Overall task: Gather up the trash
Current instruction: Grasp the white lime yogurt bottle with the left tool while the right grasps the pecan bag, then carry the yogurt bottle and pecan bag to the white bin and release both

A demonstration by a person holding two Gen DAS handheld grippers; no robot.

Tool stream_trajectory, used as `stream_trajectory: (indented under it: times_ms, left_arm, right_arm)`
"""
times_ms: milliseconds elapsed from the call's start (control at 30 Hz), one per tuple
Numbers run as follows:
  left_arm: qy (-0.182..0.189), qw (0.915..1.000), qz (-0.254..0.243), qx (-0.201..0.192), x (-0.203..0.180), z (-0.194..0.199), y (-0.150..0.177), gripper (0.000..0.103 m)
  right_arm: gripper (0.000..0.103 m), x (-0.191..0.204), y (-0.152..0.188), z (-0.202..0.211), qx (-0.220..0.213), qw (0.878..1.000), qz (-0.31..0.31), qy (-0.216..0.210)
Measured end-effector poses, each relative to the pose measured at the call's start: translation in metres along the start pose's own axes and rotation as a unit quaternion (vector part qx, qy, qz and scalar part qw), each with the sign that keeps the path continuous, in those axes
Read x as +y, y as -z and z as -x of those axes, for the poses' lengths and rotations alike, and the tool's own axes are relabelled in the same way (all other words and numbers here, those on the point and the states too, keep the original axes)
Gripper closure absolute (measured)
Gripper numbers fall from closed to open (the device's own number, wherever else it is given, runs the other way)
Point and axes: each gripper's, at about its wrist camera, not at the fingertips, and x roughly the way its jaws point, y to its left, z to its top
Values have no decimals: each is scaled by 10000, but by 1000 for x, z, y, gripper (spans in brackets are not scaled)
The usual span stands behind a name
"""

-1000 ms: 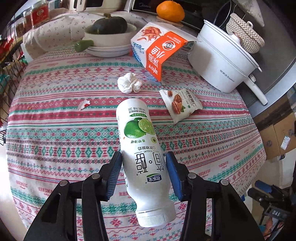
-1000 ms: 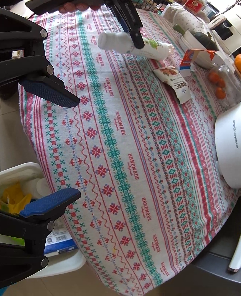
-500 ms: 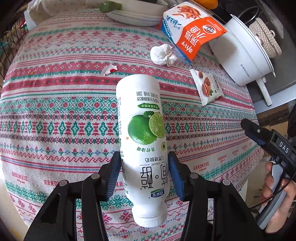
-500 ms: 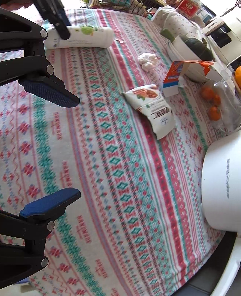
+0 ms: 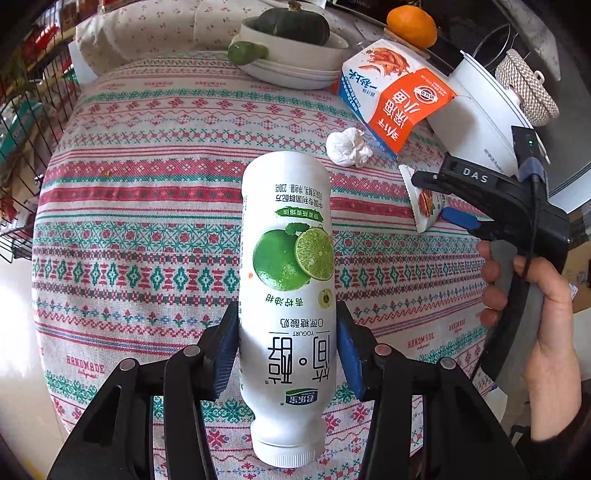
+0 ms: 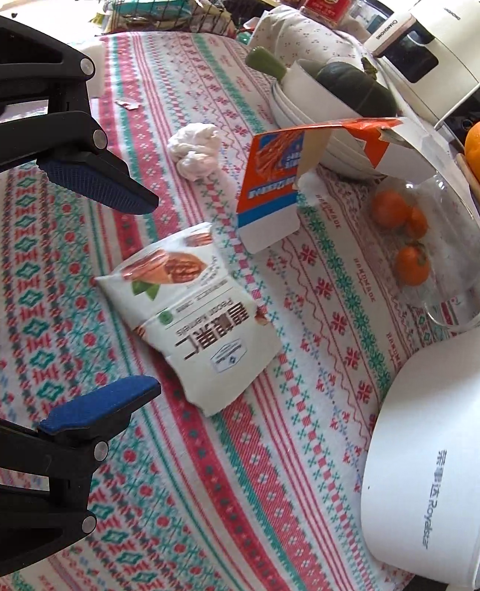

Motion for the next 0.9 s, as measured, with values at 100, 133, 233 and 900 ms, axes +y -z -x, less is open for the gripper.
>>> stream_trajectory:
  times_ms: [100, 133, 233, 900]
  left_arm:
    - [-14, 10000, -9, 13, 3, -1, 2, 52]
    - [-25, 10000, -5, 3, 0, -2, 2, 52]
    - [-19, 10000, 28, -52, -1, 0, 3, 52]
    - [115, 9937, -814, -763, -97, 55, 59, 52]
  right_arm:
    - [26, 7, -7, -16, -59, 9999, -101, 101]
    - [26, 7, -7, -20, -65, 9997, -101, 210]
    - [35, 12, -4, -25, -253, 9986, 58, 471]
    - [96, -34, 68, 88, -328, 9926, 1156, 159]
